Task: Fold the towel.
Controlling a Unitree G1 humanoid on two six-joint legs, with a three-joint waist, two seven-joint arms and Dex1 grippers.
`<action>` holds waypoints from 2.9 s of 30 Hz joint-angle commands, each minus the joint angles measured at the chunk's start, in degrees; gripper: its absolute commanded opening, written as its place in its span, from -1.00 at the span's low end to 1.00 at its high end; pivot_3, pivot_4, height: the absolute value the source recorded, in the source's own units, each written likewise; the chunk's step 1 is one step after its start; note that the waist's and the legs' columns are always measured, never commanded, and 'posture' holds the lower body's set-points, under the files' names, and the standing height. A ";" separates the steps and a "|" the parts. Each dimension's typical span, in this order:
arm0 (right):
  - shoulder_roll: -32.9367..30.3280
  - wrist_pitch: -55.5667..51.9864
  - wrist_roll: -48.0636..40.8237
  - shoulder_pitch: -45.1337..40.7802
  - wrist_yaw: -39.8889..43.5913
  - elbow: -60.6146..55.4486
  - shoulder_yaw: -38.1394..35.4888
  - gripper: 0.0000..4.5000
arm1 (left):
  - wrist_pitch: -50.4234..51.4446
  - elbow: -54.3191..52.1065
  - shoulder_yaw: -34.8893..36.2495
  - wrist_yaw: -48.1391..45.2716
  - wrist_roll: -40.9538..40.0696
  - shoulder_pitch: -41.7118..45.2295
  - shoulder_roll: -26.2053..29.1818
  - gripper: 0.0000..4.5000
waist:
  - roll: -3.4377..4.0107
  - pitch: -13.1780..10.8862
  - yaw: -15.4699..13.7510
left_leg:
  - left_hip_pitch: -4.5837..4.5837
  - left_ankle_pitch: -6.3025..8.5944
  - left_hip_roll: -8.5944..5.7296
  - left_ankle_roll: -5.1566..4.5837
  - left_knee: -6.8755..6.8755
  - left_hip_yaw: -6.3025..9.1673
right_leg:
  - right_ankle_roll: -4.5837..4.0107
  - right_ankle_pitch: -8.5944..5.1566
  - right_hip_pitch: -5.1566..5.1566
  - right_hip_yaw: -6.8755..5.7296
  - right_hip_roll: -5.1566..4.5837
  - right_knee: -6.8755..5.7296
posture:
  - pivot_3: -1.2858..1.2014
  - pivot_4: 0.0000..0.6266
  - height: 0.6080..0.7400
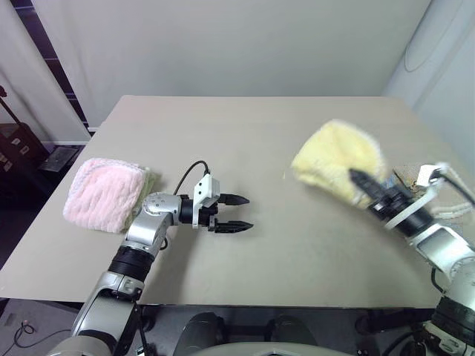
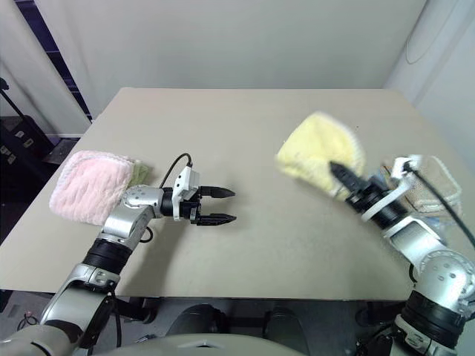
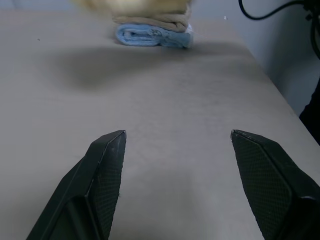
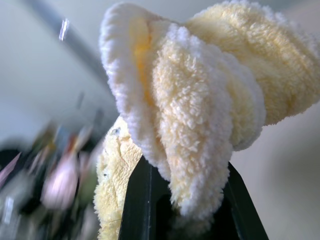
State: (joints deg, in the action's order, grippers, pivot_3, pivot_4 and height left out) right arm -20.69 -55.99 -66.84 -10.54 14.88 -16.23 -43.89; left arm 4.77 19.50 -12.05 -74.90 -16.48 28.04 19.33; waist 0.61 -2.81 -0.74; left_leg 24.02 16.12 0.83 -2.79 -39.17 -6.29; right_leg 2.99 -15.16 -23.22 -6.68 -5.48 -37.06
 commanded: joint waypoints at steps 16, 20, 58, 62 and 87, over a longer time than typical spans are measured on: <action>-2.40 22.92 -0.82 -9.41 -25.48 21.83 -9.56 -0.97 | -3.59 4.54 0.30 0.23 1.01 2.88 -2.99 0.57 | 0.31 0.07 0.61 | -0.09 -0.03 0.04 -0.06 0.03 -0.19 | 0.19 0.07 -0.01 0.17 0.20 -0.14 | 0.03 -1.00 1.00; -2.35 22.86 -1.31 -8.32 -26.01 20.98 -8.86 -0.97 | -3.28 4.37 0.46 0.61 0.85 2.55 -2.96 0.57 | 0.43 0.13 0.57 | -0.18 -0.03 0.05 -0.06 0.02 -0.20 | 0.19 0.07 0.03 0.24 0.22 -0.15 | 0.03 -1.00 1.00; -2.96 20.98 -31.39 22.66 -34.93 -2.47 -19.55 0.99 | -5.64 13.63 1.36 0.59 1.24 7.74 -6.84 0.57 | 0.48 0.15 0.22 | -0.08 0.02 0.04 -0.12 0.05 -0.17 | 0.28 0.00 0.03 0.27 0.21 0.05 | 0.03 -1.00 1.00; -7.15 17.45 -26.76 32.26 -23.20 -8.22 -15.75 0.99 | -0.19 11.39 3.17 0.23 -1.39 8.03 -6.24 0.57 | 0.52 0.14 0.63 | -0.29 0.03 0.05 -0.10 0.03 -0.19 | 0.27 -0.23 0.20 0.33 0.20 0.09 | 0.03 -1.00 1.00; -24.83 32.02 26.24 20.58 31.76 -11.10 27.61 0.99 | 8.88 -20.15 15.10 -2.24 -11.36 -20.39 15.44 0.57 | 0.35 -0.09 0.04 | -0.41 0.28 0.02 -0.08 0.27 -0.11 | -0.03 -0.09 0.21 0.31 0.07 0.84 | 0.03 -1.00 1.00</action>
State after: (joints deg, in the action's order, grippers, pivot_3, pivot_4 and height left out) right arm -44.65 -25.63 -42.04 11.09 44.37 -27.60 -17.26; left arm 16.48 0.43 1.57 -77.60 -28.52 7.89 34.57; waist 0.96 -2.90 -0.70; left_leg 23.62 16.41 0.84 -2.87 -38.86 -6.41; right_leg 2.96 -15.25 -23.04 -6.36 -5.42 -36.21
